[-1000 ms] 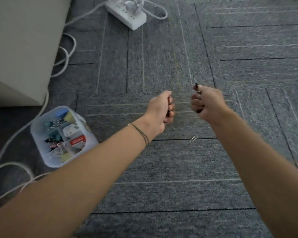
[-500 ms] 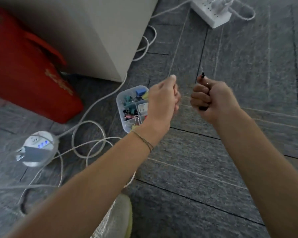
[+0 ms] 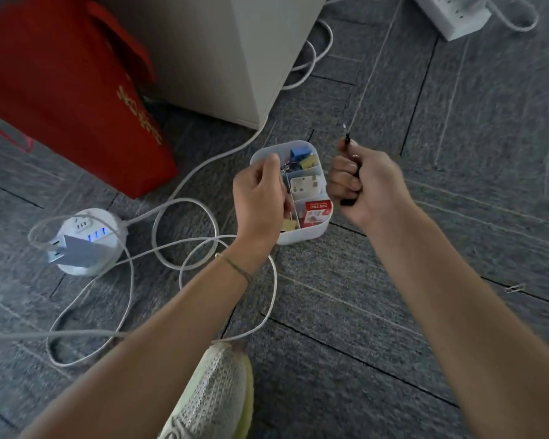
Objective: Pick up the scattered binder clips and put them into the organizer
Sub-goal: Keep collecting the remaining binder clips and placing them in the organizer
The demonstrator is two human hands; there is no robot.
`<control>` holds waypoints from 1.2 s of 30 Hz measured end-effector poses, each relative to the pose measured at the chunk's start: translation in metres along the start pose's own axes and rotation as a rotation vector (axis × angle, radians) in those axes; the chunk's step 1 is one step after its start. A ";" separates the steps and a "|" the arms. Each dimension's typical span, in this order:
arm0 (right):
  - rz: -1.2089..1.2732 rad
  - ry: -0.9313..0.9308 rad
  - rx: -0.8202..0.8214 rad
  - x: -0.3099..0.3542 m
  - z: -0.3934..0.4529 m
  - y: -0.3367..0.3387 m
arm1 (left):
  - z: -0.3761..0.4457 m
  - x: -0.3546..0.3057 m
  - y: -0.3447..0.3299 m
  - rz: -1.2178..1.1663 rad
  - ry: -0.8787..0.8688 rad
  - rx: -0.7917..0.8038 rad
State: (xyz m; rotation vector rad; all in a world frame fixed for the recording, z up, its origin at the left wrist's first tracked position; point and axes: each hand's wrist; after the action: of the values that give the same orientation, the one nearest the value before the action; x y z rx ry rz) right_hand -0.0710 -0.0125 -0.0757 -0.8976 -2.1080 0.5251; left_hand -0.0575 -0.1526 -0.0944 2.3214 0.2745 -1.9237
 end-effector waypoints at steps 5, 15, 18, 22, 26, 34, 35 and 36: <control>-0.022 -0.008 -0.024 -0.006 0.002 -0.005 | 0.008 0.005 -0.002 0.015 -0.075 0.022; -0.030 0.007 -0.050 -0.014 0.006 -0.006 | 0.005 0.010 0.001 -0.032 -0.098 0.023; -0.031 0.015 -0.065 -0.014 0.006 -0.007 | 0.001 0.007 0.001 -0.072 -0.068 0.032; -0.027 0.064 -0.080 -0.014 0.006 -0.009 | 0.000 0.007 0.004 -0.067 -0.090 -0.007; -0.045 0.132 -0.086 -0.012 0.010 -0.017 | 0.004 0.009 0.006 -0.027 -0.134 -0.091; -0.227 0.229 -0.024 -0.045 0.014 -0.035 | 0.016 0.012 0.016 0.009 -0.148 -0.274; -0.235 0.243 -0.025 -0.046 0.016 -0.035 | 0.015 0.015 0.017 0.008 -0.128 -0.283; -0.241 0.262 -0.033 -0.044 0.019 -0.035 | 0.015 0.017 0.016 0.010 -0.110 -0.284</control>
State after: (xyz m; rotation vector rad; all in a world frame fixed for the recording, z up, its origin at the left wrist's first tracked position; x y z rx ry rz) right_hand -0.0805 -0.0702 -0.0880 -0.6771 -1.9533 0.2340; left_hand -0.0651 -0.1705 -0.1140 2.0265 0.4889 -1.8608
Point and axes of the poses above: each hand's wrist, its own z-axis towards the middle knuckle, its own y-axis out of the back of the hand, x = y × z, and after that the axes turned 6 degrees about -z, right-handed
